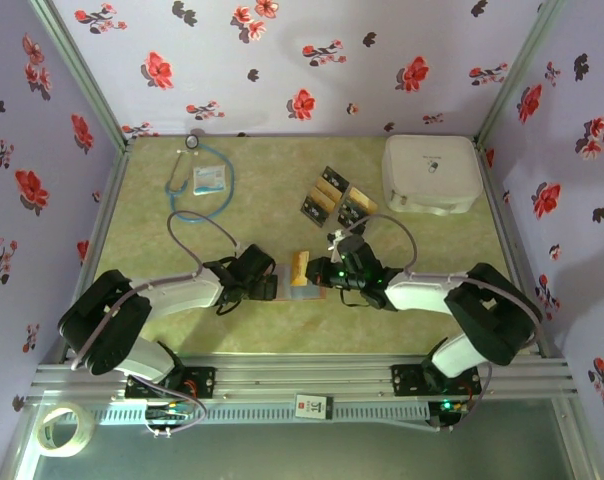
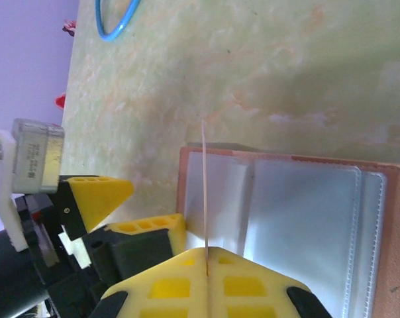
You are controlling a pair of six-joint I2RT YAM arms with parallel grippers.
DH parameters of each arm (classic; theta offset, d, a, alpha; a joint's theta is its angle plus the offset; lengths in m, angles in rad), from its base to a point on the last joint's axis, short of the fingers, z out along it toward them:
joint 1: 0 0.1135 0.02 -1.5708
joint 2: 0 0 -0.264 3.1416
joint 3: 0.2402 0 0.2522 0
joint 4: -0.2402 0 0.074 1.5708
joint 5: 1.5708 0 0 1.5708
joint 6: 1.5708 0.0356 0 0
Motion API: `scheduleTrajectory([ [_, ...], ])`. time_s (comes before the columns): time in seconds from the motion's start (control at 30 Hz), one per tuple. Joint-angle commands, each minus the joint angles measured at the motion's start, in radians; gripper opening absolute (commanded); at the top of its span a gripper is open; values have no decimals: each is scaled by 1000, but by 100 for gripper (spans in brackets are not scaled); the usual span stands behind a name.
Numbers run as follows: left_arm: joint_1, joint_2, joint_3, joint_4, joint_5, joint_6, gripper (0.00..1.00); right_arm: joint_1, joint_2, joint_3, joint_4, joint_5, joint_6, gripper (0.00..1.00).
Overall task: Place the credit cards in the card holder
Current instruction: Insert the credit card into the card slot.
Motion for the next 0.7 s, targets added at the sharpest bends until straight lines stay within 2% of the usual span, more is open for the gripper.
scheduleTrajectory([
  [0.0, -8, -8, -25, -37, -41, -19, 100, -7, 34, -28, 128, -18, 36, 0],
  [0.67, -8, -4, -31, -32, -41, -22, 100, -9, 140, -83, 305, -28, 88, 0],
])
